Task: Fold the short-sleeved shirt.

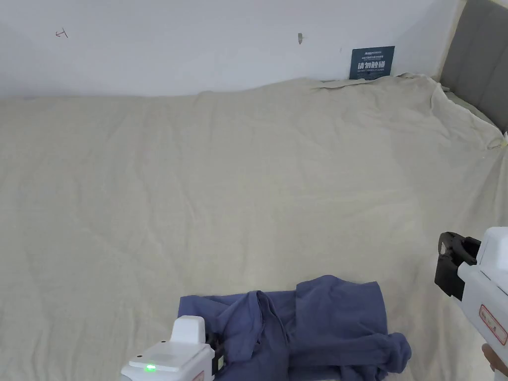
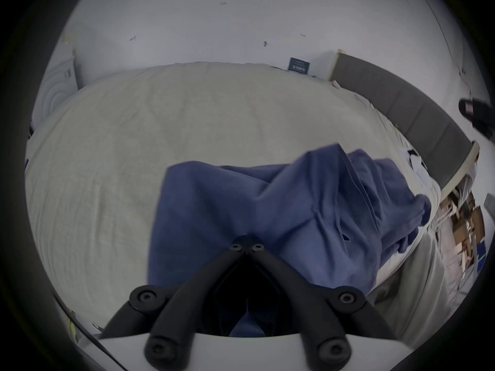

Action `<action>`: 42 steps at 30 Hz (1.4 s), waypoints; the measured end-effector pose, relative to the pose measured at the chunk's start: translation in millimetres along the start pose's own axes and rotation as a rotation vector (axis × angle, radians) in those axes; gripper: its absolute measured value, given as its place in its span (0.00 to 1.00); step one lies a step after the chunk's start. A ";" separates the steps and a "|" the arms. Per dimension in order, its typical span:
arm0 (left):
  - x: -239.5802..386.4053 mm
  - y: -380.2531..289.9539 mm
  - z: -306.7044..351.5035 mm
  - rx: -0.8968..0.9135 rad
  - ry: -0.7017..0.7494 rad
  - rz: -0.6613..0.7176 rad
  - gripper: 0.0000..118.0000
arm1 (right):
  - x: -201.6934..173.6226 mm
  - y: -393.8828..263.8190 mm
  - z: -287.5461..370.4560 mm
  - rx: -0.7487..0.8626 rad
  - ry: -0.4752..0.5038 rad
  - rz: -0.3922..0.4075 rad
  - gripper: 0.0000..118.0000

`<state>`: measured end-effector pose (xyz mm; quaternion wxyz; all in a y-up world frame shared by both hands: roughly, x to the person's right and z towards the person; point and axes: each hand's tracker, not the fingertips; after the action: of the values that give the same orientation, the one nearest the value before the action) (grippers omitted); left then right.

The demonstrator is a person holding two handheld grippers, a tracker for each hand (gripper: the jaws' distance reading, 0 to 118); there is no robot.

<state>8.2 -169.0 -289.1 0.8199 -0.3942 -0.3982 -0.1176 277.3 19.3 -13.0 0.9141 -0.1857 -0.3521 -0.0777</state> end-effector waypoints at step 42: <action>-96.5 93.8 53.5 -0.051 -0.346 0.261 0.00 | 6.0 4.3 3.9 0.007 -0.020 0.008 0.00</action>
<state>-37.4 -79.1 -392.9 0.7375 -0.4773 -0.4754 0.0488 280.5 24.7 -7.5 0.9113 -0.1848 -0.3610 -0.0710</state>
